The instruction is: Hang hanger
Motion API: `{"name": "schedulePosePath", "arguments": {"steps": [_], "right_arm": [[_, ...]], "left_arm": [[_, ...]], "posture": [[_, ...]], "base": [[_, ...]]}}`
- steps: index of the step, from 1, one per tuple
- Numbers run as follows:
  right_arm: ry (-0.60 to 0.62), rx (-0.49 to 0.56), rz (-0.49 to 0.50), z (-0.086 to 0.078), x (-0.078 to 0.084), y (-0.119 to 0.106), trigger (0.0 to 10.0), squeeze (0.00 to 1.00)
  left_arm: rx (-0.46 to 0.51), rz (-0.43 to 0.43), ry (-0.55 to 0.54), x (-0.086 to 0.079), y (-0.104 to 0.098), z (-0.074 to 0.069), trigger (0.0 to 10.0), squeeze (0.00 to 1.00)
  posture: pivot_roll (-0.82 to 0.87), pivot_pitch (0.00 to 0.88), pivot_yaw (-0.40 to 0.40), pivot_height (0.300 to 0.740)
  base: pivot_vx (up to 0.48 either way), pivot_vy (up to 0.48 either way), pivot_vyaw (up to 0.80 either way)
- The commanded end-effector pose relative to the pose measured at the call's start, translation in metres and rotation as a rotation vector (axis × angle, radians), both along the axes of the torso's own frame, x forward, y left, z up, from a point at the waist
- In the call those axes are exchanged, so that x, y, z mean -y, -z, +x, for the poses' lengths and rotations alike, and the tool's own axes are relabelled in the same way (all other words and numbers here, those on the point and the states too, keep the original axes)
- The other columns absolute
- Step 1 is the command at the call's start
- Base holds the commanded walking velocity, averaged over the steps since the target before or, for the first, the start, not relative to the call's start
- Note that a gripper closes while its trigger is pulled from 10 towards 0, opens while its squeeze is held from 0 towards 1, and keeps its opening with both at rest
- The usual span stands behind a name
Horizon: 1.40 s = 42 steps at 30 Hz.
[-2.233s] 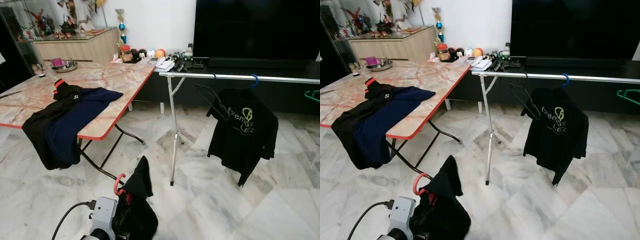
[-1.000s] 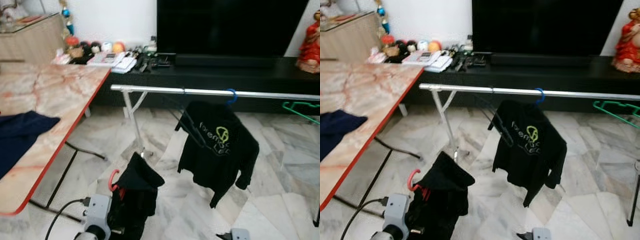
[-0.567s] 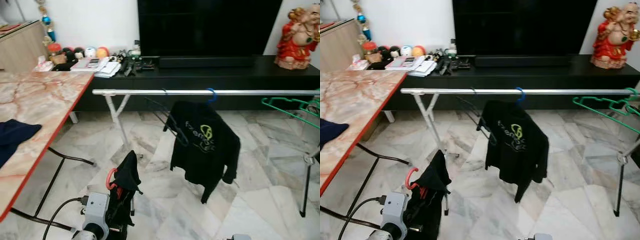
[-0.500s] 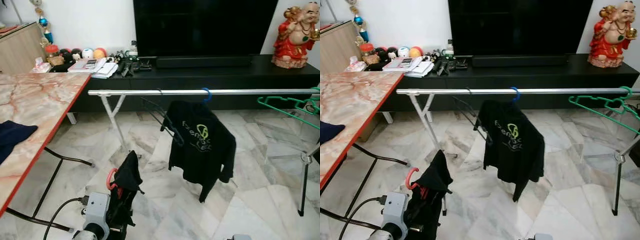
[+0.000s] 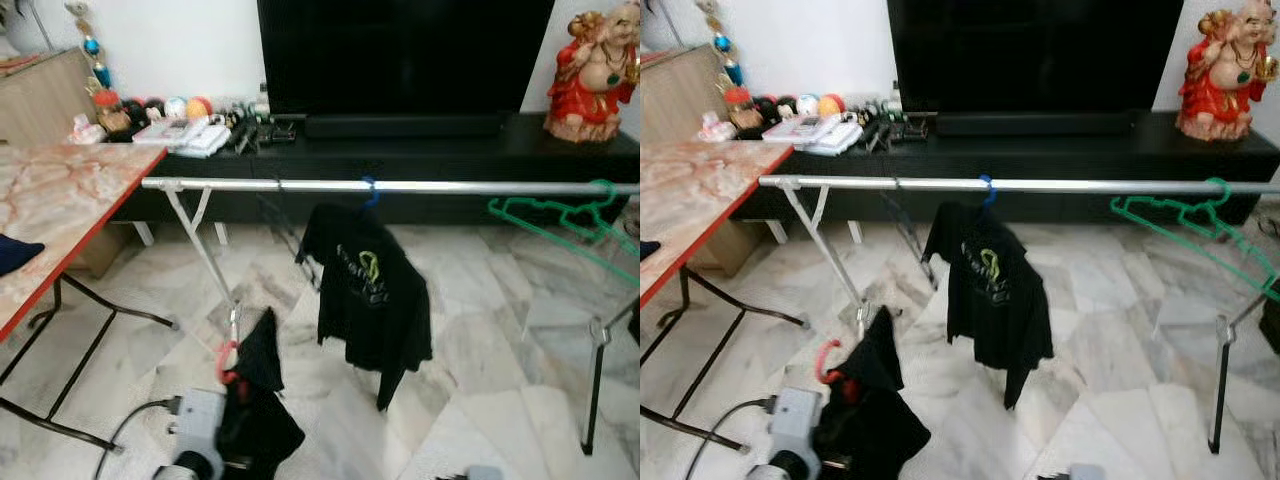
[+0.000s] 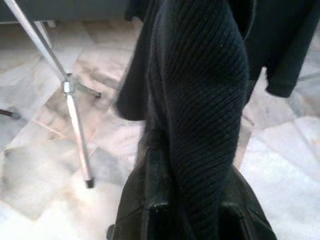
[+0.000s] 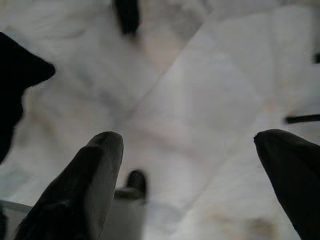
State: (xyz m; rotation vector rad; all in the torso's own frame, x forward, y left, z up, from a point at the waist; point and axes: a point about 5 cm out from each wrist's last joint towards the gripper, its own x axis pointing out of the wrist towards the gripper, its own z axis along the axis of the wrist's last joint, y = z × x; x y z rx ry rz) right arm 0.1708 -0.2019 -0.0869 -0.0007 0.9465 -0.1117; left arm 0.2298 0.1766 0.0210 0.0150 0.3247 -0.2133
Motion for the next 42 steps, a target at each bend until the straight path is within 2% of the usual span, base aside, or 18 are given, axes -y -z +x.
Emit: {"name": "schedulePosePath", "arguments": {"steps": [1, 15, 20, 29, 33, 35, 42], "right_arm": [[-0.009, -0.010, 0.019, -0.004, -0.006, 0.003, 10.0, 0.00], [0.005, -0.024, 0.009, -0.015, 0.006, 0.005, 10.0, 0.00], [0.001, -0.033, 0.010, -0.018, 0.005, 0.006, 10.0, 0.00], [-0.017, -0.017, 0.023, -0.004, -0.015, 0.004, 10.0, 0.00], [-0.028, -0.001, 0.028, 0.005, -0.024, 0.001, 10.0, 0.00], [-0.032, 0.010, 0.029, 0.010, -0.026, -0.001, 10.0, 0.00], [-0.048, 0.018, 0.023, 0.017, -0.024, -0.004, 10.0, 0.00]], "left_arm": [[0.033, 0.023, -0.006, -0.006, -0.005, 0.001, 10.0, 0.00], [0.038, 0.022, 0.000, -0.005, -0.007, 0.003, 10.0, 0.00], [0.042, 0.021, 0.001, -0.003, -0.007, 0.003, 10.0, 0.00], [0.058, -0.007, 0.034, 0.003, -0.010, 0.004, 10.0, 0.00], [0.046, -0.002, 0.096, 0.010, -0.010, 0.003, 10.0, 0.00], [0.033, 0.009, 0.150, 0.016, -0.008, 0.001, 10.0, 0.00], [0.032, 0.014, 0.152, 0.016, -0.005, 0.004, 10.0, 0.00]], "posture": [[0.06, 0.003, 0.022, 0.740], [0.06, 0.025, 0.023, 0.740], [0.06, 0.032, 0.021, 0.740], [0.06, 0.038, 0.018, 0.740], [0.07, 0.038, 0.016, 0.740], [0.07, 0.039, 0.014, 0.740], [0.07, 0.038, 0.008, 0.740]], "base": [[0.000, -0.472, 0.00], [0.000, -0.472, 0.00], [0.000, -0.247, 0.00], [0.000, 0.000, 0.00], [0.000, 0.000, 0.00], [0.000, 0.000, 0.00], [0.037, 0.000, 0.00]]}}
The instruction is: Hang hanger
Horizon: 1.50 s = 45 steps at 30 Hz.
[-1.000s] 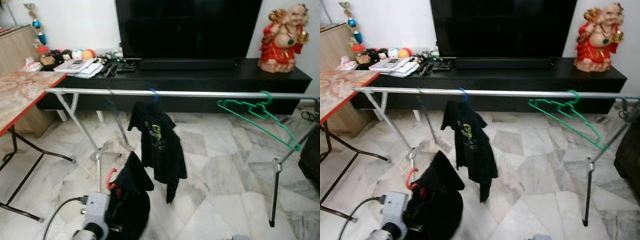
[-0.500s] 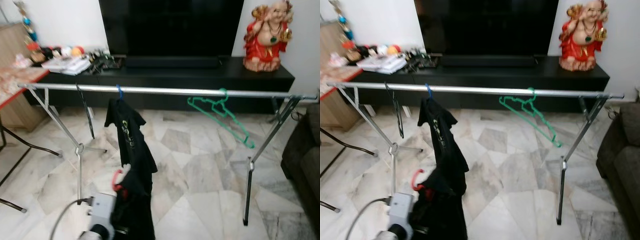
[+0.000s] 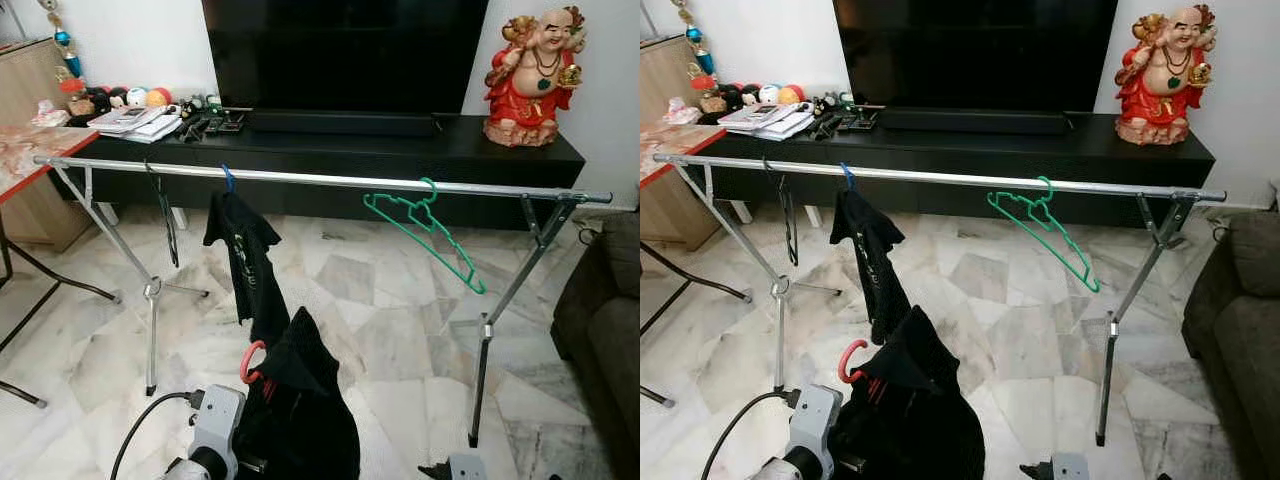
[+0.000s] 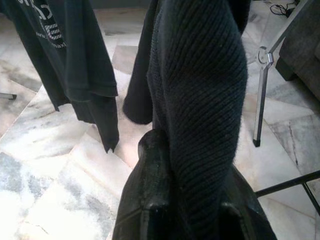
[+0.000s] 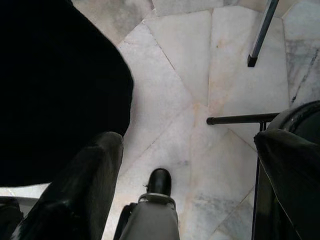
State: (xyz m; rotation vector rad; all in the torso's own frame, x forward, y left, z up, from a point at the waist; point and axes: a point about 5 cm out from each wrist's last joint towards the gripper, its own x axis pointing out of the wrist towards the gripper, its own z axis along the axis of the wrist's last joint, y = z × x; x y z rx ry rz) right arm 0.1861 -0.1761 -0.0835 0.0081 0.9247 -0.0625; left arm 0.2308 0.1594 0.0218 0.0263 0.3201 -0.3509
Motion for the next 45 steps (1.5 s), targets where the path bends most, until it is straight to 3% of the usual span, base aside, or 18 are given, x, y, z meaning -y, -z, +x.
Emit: {"name": "schedulePosePath", "arguments": {"steps": [1, 15, 27, 45], "right_arm": [[-0.009, -0.005, -0.005, 0.001, 0.001, -0.001, 10.0, 0.00], [-0.018, -0.004, -0.004, 0.003, 0.005, -0.002, 10.0, 0.00], [-0.004, -0.026, -0.009, -0.009, 0.018, 0.002, 10.0, 0.00], [-0.008, -0.033, -0.014, -0.010, 0.018, 0.003, 10.0, 0.00]], "left_arm": [[0.031, 0.024, 0.015, -0.001, -0.004, 0.003, 10.0, 0.00], [0.022, 0.021, 0.018, -0.002, -0.001, 0.001, 10.0, 0.00], [0.021, 0.019, 0.024, 0.000, 0.001, 0.001, 10.0, 0.00], [0.034, 0.007, 0.022, 0.007, -0.003, 0.003, 10.0, 0.00]], "posture": [[0.07, 0.038, 0.008, 0.740], [0.07, 0.035, 0.009, 0.740], [0.07, 0.033, 0.009, 0.740], [0.07, 0.037, -0.005, 0.740]], "base": [[0.259, 0.000, 0.00], [0.303, 0.000, 0.00], [0.337, 0.000, 0.00], [0.347, 0.000, 0.00]]}}
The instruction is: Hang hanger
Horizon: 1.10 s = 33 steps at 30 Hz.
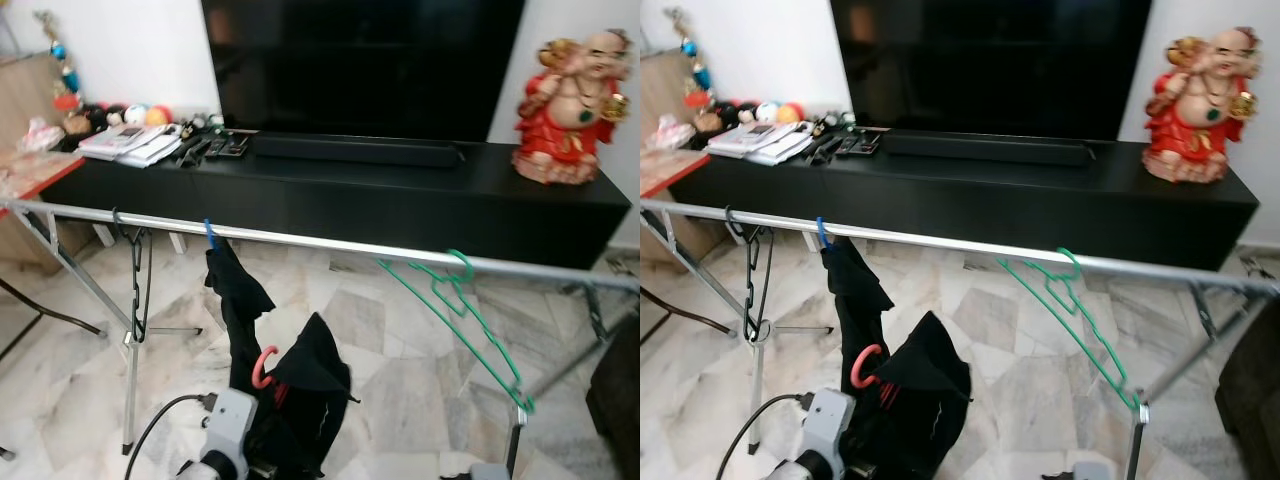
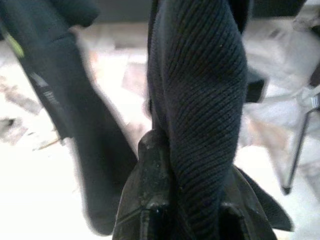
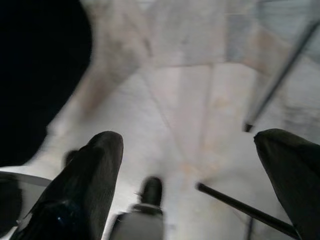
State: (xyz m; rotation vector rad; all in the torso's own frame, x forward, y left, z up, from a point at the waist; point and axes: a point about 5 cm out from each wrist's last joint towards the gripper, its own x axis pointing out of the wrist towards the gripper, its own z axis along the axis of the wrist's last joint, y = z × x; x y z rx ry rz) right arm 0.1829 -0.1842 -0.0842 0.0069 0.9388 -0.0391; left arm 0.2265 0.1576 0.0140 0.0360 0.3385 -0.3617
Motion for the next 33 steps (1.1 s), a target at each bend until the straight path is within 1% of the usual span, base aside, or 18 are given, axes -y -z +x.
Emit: {"name": "schedulePosePath", "arguments": {"steps": [1, 8, 11, 12, 13, 18, 21, 22, 24, 25, 28, 29, 31, 33], "right_arm": [[0.012, -0.019, -0.023, -0.007, 0.010, 0.002, 10.0, 0.00], [0.010, -0.016, -0.027, -0.005, 0.012, 0.001, 10.0, 0.00], [0.006, -0.018, -0.025, -0.004, 0.007, 0.001, 10.0, 0.00], [0.006, -0.018, -0.025, -0.004, 0.007, 0.001, 10.0, 0.00], [0.003, -0.021, -0.023, -0.005, 0.004, 0.002, 10.0, 0.00], [0.001, -0.030, -0.024, -0.009, 0.004, 0.004, 10.0, 0.00], [-0.001, -0.039, -0.025, -0.014, 0.005, 0.006, 10.0, 0.00], [-0.001, -0.039, -0.025, -0.014, 0.005, 0.006, 10.0, 0.00], [-0.001, -0.042, -0.027, -0.015, 0.006, 0.006, 10.0, 0.00], [-0.001, -0.042, -0.027, -0.015, 0.006, 0.006, 10.0, 0.00], [-0.001, -0.049, -0.029, -0.018, 0.008, 0.007, 10.0, 0.00], [-0.001, -0.050, -0.029, -0.019, 0.008, 0.007, 10.0, 0.00], [-0.001, -0.046, -0.028, -0.017, 0.007, 0.007, 10.0, 0.00], [-0.005, -0.045, -0.028, -0.016, 0.006, 0.007, 10.0, 0.00]], "left_arm": [[0.051, -0.005, 0.010, 0.005, -0.010, 0.008, 10.0, 0.00], [0.058, -0.010, 0.016, 0.008, -0.012, 0.009, 10.0, 0.00], [0.055, -0.001, 0.063, 0.012, -0.014, 0.011, 10.0, 0.00], [0.055, -0.001, 0.063, 0.012, -0.014, 0.011, 10.0, 0.00], [0.044, 0.011, 0.102, 0.013, -0.014, 0.011, 10.0, 0.00], [0.041, -0.036, 0.166, 0.015, -0.022, 0.016, 10.0, 0.00], [0.059, -0.024, 0.239, 0.020, -0.030, 0.023, 10.0, 0.00], [0.059, -0.024, 0.239, 0.020, -0.030, 0.023, 10.0, 0.00], [0.066, -0.016, 0.276, 0.023, -0.035, 0.028, 10.0, 0.00], [0.066, -0.016, 0.276, 0.023, -0.035, 0.028, 10.0, 0.00], [0.098, -0.005, 0.271, 0.024, -0.043, 0.039, 10.0, 0.00], [0.112, -0.006, 0.252, 0.023, -0.047, 0.045, 10.0, 0.00], [0.121, -0.003, 0.239, 0.022, -0.049, 0.051, 10.0, 0.00], [0.129, 0.019, 0.226, 0.021, -0.051, 0.060, 10.0, 0.00]], "posture": [[0.07, 0.037, -0.005, 0.740], [0.07, 0.035, -0.009, 0.740], [0.07, 0.032, -0.011, 0.740], [0.07, 0.032, -0.011, 0.740], [0.07, 0.030, -0.010, 0.740], [0.07, 0.018, -0.008, 0.740], [0.07, 0.008, -0.004, 0.740], [0.07, 0.008, -0.004, 0.740], [0.07, 0.002, -0.003, 0.740], [0.07, 0.002, -0.003, 0.740], [0.07, 0.000, -0.001, 0.740], [0.06, 0.000, 0.001, 0.740], [0.06, 0.000, 0.002, 0.740], [0.07, 0.000, 0.000, 0.740]], "base": [[0.352, 0.000, 0.00], [0.353, 0.000, 0.00], [0.107, 0.000, 0.00], [0.000, 0.000, 0.00], [0.000, 0.000, 0.00], [0.000, 0.000, 0.00], [0.000, 0.000, 0.00], [0.000, 0.000, 0.00], [0.000, 0.000, 0.00], [0.000, 0.000, 0.00], [0.000, 0.000, 0.00], [0.000, 0.000, 0.00], [0.000, 0.000, 0.00], [0.000, 0.000, 0.00]]}}
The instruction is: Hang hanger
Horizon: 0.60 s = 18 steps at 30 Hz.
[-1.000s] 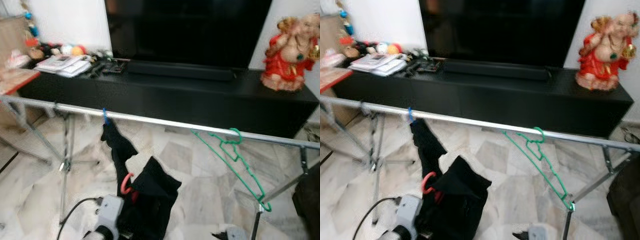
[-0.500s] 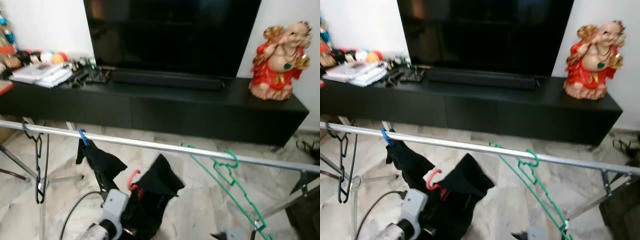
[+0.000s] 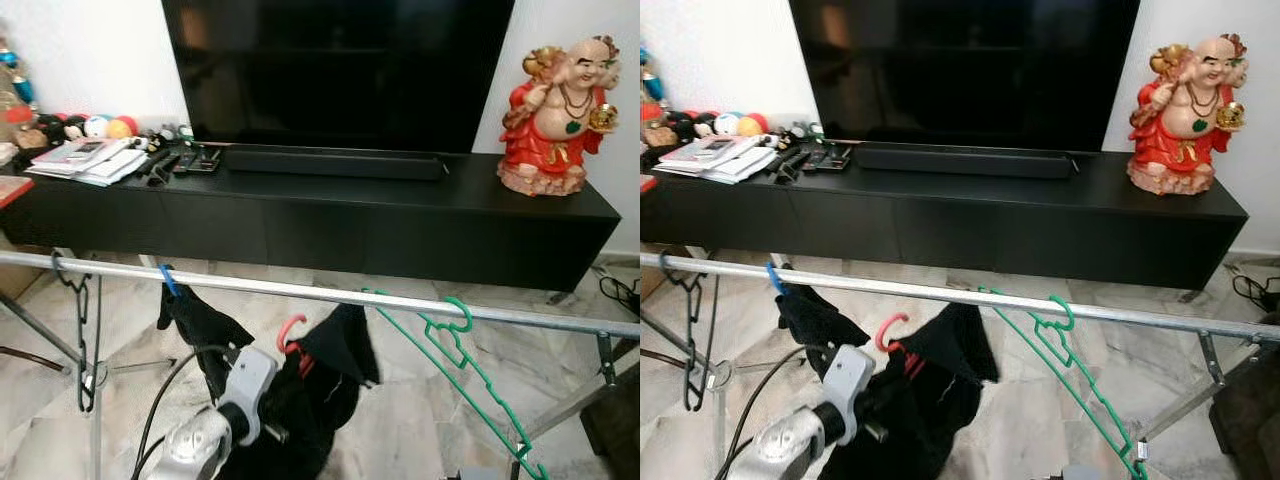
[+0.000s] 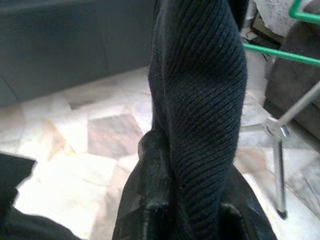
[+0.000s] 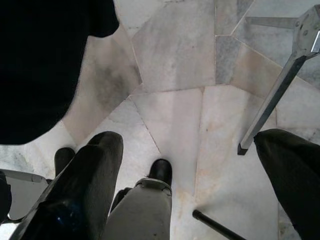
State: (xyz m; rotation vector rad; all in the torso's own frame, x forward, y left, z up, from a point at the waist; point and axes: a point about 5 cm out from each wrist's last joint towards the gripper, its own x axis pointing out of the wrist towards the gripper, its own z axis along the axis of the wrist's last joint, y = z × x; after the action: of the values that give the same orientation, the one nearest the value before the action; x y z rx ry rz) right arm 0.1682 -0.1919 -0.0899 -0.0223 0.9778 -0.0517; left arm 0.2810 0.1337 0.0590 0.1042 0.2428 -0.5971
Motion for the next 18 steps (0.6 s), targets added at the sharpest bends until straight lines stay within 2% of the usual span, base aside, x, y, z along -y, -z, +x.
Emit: {"name": "schedulePosePath", "arguments": {"steps": [1, 5, 7, 12, 14, 18], "right_arm": [[-0.004, -0.005, 0.002, -0.001, -0.002, 0.001, 10.0, 0.00], [-0.006, -0.003, 0.001, 0.000, -0.001, 0.000, 10.0, 0.00], [-0.006, -0.002, 0.000, 0.001, -0.001, 0.000, 10.0, 0.00], [-0.016, 0.000, 0.000, 0.002, -0.004, 0.000, 10.0, 0.00], [-0.018, -0.002, 0.000, 0.001, -0.007, 0.000, 10.0, 0.00], [-0.023, -0.009, 0.002, -0.002, -0.014, 0.003, 10.0, 0.00]], "left_arm": [[0.040, -0.007, -0.040, -0.004, -0.008, 0.012, 10.0, 0.00], [0.048, -0.013, -0.091, -0.005, -0.011, 0.022, 10.0, 0.00], [0.055, 0.007, -0.166, -0.008, -0.013, 0.032, 10.0, 0.00], [0.025, -0.043, -0.258, -0.006, -0.015, 0.049, 10.0, 0.00], [0.018, -0.012, -0.264, -0.006, -0.013, 0.051, 10.0, 0.00], [0.022, -0.012, -0.261, -0.003, -0.017, 0.058, 10.0, 0.00]], "posture": [[0.07, 0.000, 0.000, 0.740], [0.07, 0.000, -0.006, 0.740], [0.07, 0.000, -0.013, 0.740], [0.06, 0.012, -0.015, 0.740], [0.06, 0.020, -0.019, 0.740], [0.06, 0.027, -0.020, 0.740]], "base": [[0.000, 0.000, 0.00], [0.000, 0.000, 0.00], [0.000, 0.000, 0.00], [0.000, 0.000, 0.00], [0.000, 0.000, 0.00], [0.000, 0.000, 0.00]]}}
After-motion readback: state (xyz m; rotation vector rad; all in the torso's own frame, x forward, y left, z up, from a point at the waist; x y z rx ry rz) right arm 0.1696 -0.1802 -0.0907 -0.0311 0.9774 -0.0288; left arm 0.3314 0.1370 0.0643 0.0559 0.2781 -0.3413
